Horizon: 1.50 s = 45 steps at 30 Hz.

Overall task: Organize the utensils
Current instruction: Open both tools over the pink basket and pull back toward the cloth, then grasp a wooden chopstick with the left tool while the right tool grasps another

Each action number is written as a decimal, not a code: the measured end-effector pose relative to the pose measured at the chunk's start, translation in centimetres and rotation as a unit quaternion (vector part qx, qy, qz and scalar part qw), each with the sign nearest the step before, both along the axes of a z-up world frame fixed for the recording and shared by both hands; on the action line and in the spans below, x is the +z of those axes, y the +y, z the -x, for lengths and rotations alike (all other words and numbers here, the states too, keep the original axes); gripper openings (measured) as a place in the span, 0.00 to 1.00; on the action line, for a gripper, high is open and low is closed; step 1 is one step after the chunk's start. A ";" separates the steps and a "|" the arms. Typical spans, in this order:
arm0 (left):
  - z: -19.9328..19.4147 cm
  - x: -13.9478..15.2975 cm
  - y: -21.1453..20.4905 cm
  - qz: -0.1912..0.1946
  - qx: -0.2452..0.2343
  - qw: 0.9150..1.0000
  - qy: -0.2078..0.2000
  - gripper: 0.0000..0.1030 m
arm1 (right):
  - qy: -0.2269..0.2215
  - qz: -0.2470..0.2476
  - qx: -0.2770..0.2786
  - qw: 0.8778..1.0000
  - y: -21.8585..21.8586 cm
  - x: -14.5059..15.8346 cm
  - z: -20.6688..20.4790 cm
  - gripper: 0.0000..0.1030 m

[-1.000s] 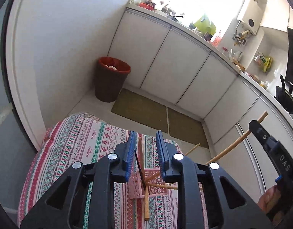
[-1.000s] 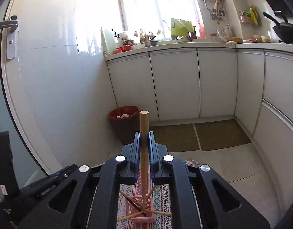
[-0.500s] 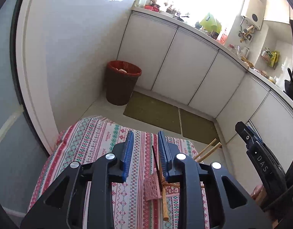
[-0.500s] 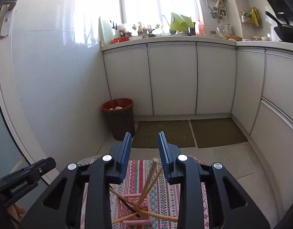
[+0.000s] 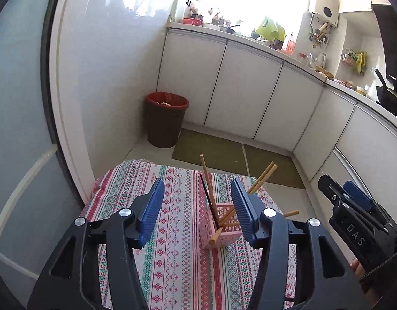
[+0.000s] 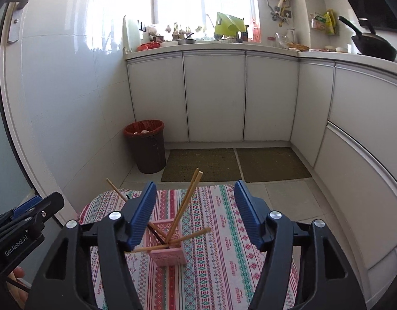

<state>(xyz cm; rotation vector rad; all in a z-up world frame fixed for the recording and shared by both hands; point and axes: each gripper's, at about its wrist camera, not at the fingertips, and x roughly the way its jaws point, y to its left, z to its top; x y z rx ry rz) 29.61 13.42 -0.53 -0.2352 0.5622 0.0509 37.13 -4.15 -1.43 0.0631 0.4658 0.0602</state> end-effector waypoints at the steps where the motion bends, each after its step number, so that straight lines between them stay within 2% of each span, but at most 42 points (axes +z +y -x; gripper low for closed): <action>1: 0.5 -0.1 -0.1 -0.003 0.001 1.000 0.003 0.55 | 0.006 -0.003 -0.006 1.000 -0.4 -0.2 0.7 0.71; 3: 1.8 -0.4 -0.2 -0.015 0.007 1.000 0.010 0.69 | 0.015 -0.009 -0.020 1.000 -1.3 -0.5 2.0 0.83; 6: 3.4 -0.9 -0.2 -0.027 0.012 0.999 0.020 0.78 | 0.029 -0.014 -0.043 0.999 -2.9 -1.4 4.3 0.92; 12: 5.4 -3.2 -1.1 -0.050 -0.011 0.996 0.066 0.93 | 0.077 -0.005 -0.066 0.995 -5.3 -3.7 8.4 0.93; 15: 5.1 -5.0 -2.1 -0.048 -0.042 0.992 0.108 0.93 | 0.107 0.009 -0.074 0.992 -6.4 -5.5 10.6 0.93; 19: 4.0 -8.9 -5.2 -0.068 -0.111 0.973 0.192 0.93 | 0.153 0.011 -0.085 0.984 -8.5 -8.4 13.8 0.93; 22: 3.4 -11.4 -7.3 -0.082 -0.146 0.959 0.229 0.93 | 0.184 0.002 -0.096 0.978 -9.9 -10.4 16.0 0.93; 25: 2.9 -14.2 -9.8 -0.099 -0.194 0.935 0.279 0.93 | 0.230 -0.031 -0.097 0.968 -11.3 -12.7 17.4 0.93; 26: 2.8 -15.2 -10.6 -0.105 -0.212 0.925 0.298 0.93 | 0.248 -0.042 -0.096 0.963 -11.7 -13.5 17.5 0.93; 29: 2.4 -18.2 -12.7 -0.120 -0.240 0.900 0.344 0.93 | 0.288 -0.069 -0.088 0.951 -12.2 -15.4 18.0 0.93; 31: 2.1 -19.7 -14.0 -0.123 -0.259 0.885 0.367 0.91 | 0.307 -0.091 -0.084 0.944 -12.4 -16.2 18.1 0.93; 33: 1.9 -20.9 -15.4 -0.125 -0.281 0.870 0.384 0.83 | 0.320 -0.103 -0.081 0.938 -12.5 -16.9 18.4 0.93; 34: 1.8 -21.4 -15.9 -0.129 -0.286 0.866 0.390 0.80 | 0.325 -0.106 -0.078 0.937 -12.4 -17.2 18.4 0.93; 36: 1.5 -22.1 -16.8 -0.140 -0.293 0.858 0.397 0.66 | 0.331 -0.106 -0.075 0.935 -12.2 -17.5 18.6 0.93; 38: 1.2 -23.0 -17.5 -0.148 -0.296 0.852 0.405 0.58 | 0.335 -0.104 -0.072 0.934 -12.1 -17.8 18.6 0.93; 43: 1.0 -24.2 -18.1 -0.154 -0.304 0.844 0.414 0.51 | 0.344 -0.104 -0.071 0.930 -12.1 -18.1 18.3 0.93; 45: 1.0 -24.5 -18.2 -0.164 -0.303 0.843 0.413 0.42 | 0.350 -0.107 -0.074 0.928 -12.2 -18.3 18.0 0.93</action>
